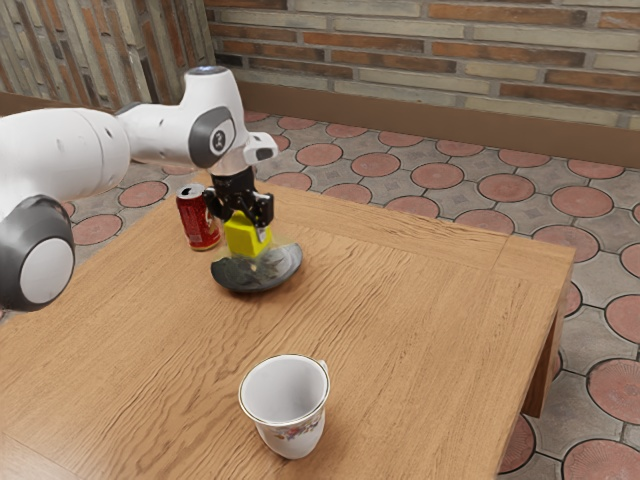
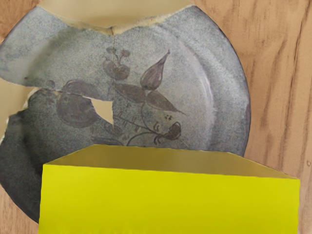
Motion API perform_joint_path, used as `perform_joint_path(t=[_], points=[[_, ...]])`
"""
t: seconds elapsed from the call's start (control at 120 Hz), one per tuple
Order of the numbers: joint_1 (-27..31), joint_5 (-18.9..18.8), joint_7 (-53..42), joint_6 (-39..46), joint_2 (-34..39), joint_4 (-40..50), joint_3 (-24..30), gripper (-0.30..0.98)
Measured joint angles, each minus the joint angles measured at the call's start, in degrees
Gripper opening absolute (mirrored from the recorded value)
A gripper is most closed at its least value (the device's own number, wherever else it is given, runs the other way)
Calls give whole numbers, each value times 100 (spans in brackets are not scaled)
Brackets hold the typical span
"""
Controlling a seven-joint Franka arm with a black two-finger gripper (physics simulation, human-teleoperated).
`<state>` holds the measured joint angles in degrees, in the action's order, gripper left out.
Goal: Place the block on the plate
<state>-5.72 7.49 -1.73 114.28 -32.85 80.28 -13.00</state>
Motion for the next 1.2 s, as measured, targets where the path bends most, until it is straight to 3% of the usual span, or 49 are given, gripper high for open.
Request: perform_joint_path(t=[0.25,0.433,0.667,0.783,0.933,1.2], points=[[232,8,-135,133,-1187,-1024,5,36],[291,32,-201,325,-1444,-1139,4,36],[299,79,-287,417,-1418,-1141,23,57],[274,89,-322,421,-1075,-958,58,62],[126,74,-430,312,-201,-19,249,65],[-111,-116,-1460,-995,1216,346,260,68]])
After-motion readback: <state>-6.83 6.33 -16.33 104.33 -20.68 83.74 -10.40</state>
